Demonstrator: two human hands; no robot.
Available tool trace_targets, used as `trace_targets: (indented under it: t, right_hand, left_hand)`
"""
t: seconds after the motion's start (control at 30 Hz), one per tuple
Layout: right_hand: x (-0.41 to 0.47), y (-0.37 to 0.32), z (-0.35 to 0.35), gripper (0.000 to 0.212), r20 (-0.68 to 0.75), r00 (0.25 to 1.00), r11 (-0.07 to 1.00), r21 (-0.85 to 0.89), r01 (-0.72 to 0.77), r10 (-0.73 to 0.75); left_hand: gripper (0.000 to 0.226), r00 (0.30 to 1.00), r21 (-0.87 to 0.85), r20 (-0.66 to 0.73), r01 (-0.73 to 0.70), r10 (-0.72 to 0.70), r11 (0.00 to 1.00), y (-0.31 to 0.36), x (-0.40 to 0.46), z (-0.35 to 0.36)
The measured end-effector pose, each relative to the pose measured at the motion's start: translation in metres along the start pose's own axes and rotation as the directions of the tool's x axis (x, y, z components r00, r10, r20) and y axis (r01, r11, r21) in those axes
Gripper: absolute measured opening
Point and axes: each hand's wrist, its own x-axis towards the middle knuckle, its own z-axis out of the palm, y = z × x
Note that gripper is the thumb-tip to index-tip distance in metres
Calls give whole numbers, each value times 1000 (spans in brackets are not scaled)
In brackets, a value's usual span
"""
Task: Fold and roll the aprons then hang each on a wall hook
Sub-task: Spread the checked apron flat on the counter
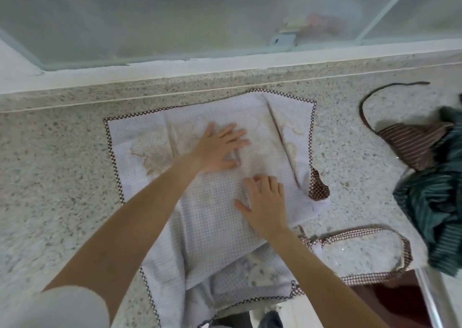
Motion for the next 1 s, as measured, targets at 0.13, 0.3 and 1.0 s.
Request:
trace_targets:
  t: [0.13,0.3,1.0]
  right_hand:
    - [-20,26,12,82,205,973,985,-107,134,-111]
    - [4,61,-3,71,178,972,969,-167,182,-151]
    - [-26,39,-8,71,343,926,986,107,129,-159]
  left_hand:
    - [70,988,64,59,142,-146,988,-2,-7,1]
    - [71,892,-58,-39,447,-450,892,0,-71,14]
    - [44,828,-249,-402,312,-391,917,50,-122,12]
